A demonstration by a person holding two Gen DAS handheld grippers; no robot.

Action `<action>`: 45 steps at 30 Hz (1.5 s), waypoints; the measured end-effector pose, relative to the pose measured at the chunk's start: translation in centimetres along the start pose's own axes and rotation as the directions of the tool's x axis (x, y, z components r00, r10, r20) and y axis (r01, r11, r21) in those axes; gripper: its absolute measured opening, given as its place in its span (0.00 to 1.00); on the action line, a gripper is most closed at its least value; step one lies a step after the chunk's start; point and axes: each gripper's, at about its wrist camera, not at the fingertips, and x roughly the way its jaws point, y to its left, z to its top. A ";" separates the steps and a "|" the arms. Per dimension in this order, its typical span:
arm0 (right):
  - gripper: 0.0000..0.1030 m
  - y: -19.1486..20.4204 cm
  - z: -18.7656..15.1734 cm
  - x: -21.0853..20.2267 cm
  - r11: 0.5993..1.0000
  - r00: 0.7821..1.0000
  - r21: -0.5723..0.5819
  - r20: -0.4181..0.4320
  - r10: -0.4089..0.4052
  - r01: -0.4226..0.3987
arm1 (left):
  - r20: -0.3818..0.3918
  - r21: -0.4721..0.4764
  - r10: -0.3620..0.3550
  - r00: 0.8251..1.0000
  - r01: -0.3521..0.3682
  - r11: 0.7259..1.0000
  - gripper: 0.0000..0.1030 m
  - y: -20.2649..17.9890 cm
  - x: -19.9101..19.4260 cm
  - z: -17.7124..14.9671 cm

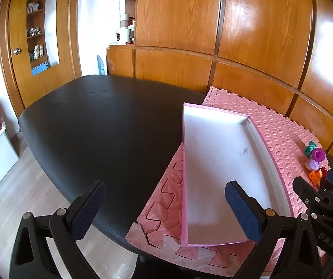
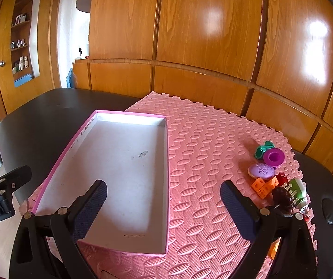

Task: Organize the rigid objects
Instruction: 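Move both tools toward the pile of toys beside the white box, then grasp the black cylindrical filter with the left tool while the right tool grasps the white-green diffuser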

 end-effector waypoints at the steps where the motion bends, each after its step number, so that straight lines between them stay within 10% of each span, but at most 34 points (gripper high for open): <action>1: 0.97 -0.1 0.0 0.0 1.000 1.000 0.001 0.000 -0.001 0.001 | 0.000 0.005 0.000 1.000 0.000 1.000 1.00 -0.1 0.0 0.1; 29: 0.97 -4.2 -0.4 0.3 0.996 1.000 0.087 -0.014 -0.012 0.014 | -0.027 0.126 -0.071 0.997 0.073 0.989 1.00 -4.7 0.2 0.8; 45: 0.97 -25.8 -2.9 -1.6 0.901 0.969 0.357 -0.105 -0.222 0.245 | -0.117 0.344 -0.294 0.949 0.316 0.884 1.00 -15.6 0.4 1.1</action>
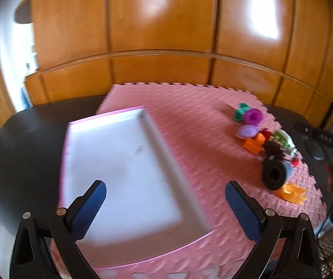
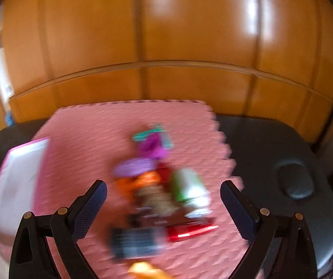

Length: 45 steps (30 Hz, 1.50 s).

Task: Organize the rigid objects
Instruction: 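Grasp the black cylindrical filter with the left tool while the right tool grasps the white-green diffuser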

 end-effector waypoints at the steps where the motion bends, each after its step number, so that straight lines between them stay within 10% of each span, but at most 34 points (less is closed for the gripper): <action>1: 0.97 -1.7 0.0 0.4 0.999 1.000 0.041 0.004 -0.018 0.018 | -0.005 0.018 -0.019 1.000 0.019 1.000 1.00 -1.0 0.4 0.3; 10: 0.97 -7.1 -0.3 2.0 0.961 0.997 0.277 -0.067 0.033 -0.013 | -0.060 0.165 -0.175 0.983 0.183 0.969 1.00 -8.8 3.2 1.1; 29: 0.97 -7.0 -0.2 2.2 0.953 0.992 0.299 -0.094 0.084 -0.052 | -0.165 0.363 -0.305 0.938 0.345 0.866 0.99 -17.7 9.3 1.9; 39: 0.97 -7.1 -0.1 2.3 0.952 0.991 0.302 -0.096 0.088 -0.056 | -0.283 0.316 -0.348 0.894 0.430 0.846 0.55 -18.6 12.6 0.7; 45: 0.94 -6.7 -0.1 2.4 0.955 0.990 0.288 -0.096 0.100 -0.069 | -0.251 0.263 -0.370 0.895 0.431 0.863 0.55 -16.7 11.3 -0.2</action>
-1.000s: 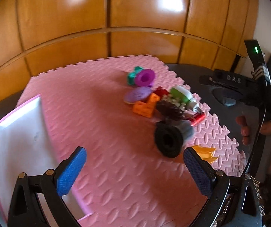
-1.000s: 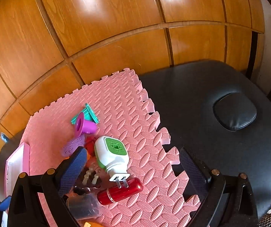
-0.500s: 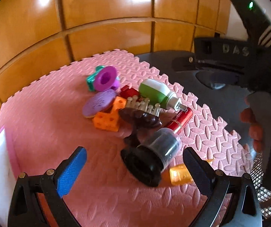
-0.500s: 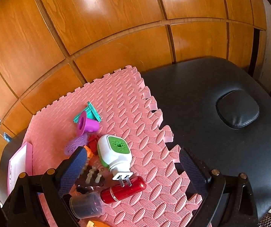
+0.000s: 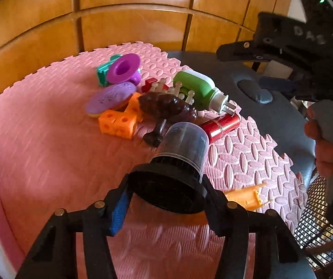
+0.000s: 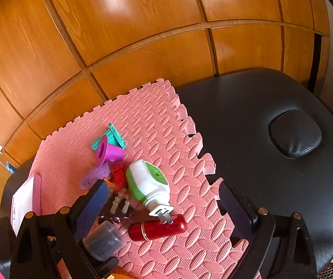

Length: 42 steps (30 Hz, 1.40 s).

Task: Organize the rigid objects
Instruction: 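Grasp the black cylindrical filter with the left tool while the right tool grasps the white-green diffuser, then carry the black filter into the white box and release it with the left tool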

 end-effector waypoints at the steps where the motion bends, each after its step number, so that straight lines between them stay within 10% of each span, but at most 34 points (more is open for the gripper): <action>1: 0.94 0.1 -0.1 0.0 1.000 1.000 -0.003 -0.001 0.002 -0.002 | 0.002 -0.007 0.000 1.000 0.000 1.000 0.55 0.1 -0.3 -0.3; 16: 0.77 -3.1 0.3 0.7 0.984 0.998 0.167 -0.005 0.063 -0.062 | 0.102 -0.145 -0.003 0.995 0.018 0.989 0.55 2.7 -7.4 -2.6; 29: 0.77 0.9 -0.1 6.0 0.998 0.986 -0.001 -0.153 0.065 -0.066 | 0.166 -0.306 0.126 0.978 -0.070 0.949 0.55 9.9 -13.2 -3.4; 33: 0.53 0.8 -0.4 7.4 0.997 0.980 0.004 -0.187 0.070 -0.071 | 0.139 -0.398 0.241 0.961 -0.168 0.902 0.55 14.9 -14.1 -4.2; 42: 0.53 1.7 -0.7 7.2 0.997 0.983 -0.061 -0.180 0.033 -0.045 | -0.033 -0.533 0.445 0.895 -0.393 0.750 0.55 26.2 -12.4 -6.6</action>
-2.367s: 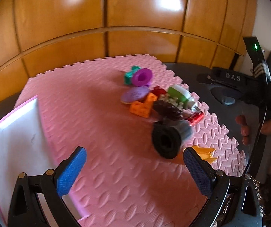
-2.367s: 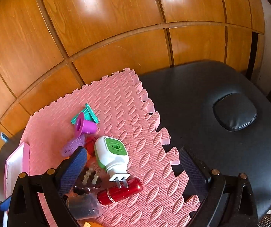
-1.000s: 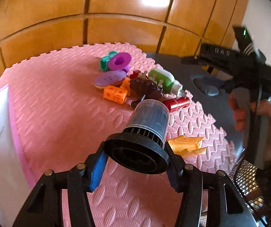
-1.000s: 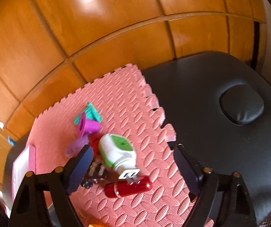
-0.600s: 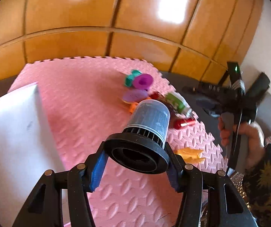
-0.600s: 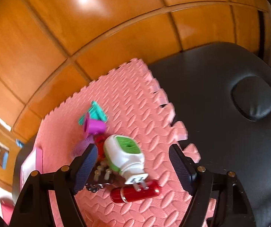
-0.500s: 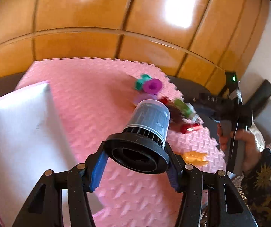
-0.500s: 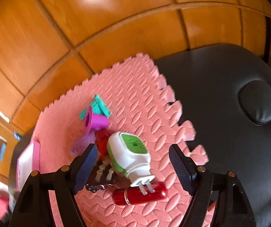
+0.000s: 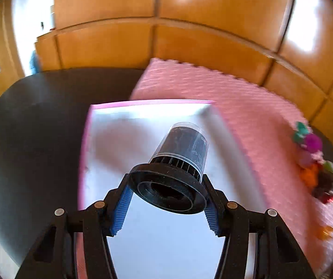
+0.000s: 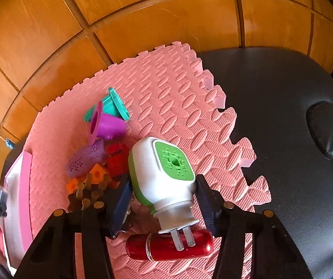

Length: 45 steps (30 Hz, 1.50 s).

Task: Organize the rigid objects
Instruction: 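Carry the black filter into the white box and release it with the left tool, then carry the white-green diffuser into the box beside the filter and open the right tool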

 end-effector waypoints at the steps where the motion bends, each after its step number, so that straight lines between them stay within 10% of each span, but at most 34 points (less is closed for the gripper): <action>1: 0.53 0.0 0.0 0.0 1.000 1.000 -0.001 0.000 0.000 0.000 | -0.007 -0.011 0.003 1.000 -0.003 1.000 0.55 0.4 0.4 0.1; 18: 0.53 0.3 0.1 -0.3 0.998 0.999 -0.035 0.011 -0.044 0.044 | 0.070 -0.104 0.045 0.996 -0.038 0.994 0.79 0.8 -4.3 -1.7; 33: 0.53 0.2 0.1 -2.0 0.997 0.993 -0.032 0.095 -0.064 0.068 | 0.067 0.005 0.062 0.996 -0.063 0.998 0.81 -3.6 -8.3 -8.6; 45: 0.53 1.2 -0.3 -5.0 0.996 0.978 -0.067 0.197 0.074 -0.062 | 0.096 -0.014 0.121 0.988 -0.120 0.993 0.84 -2.8 -9.6 -9.3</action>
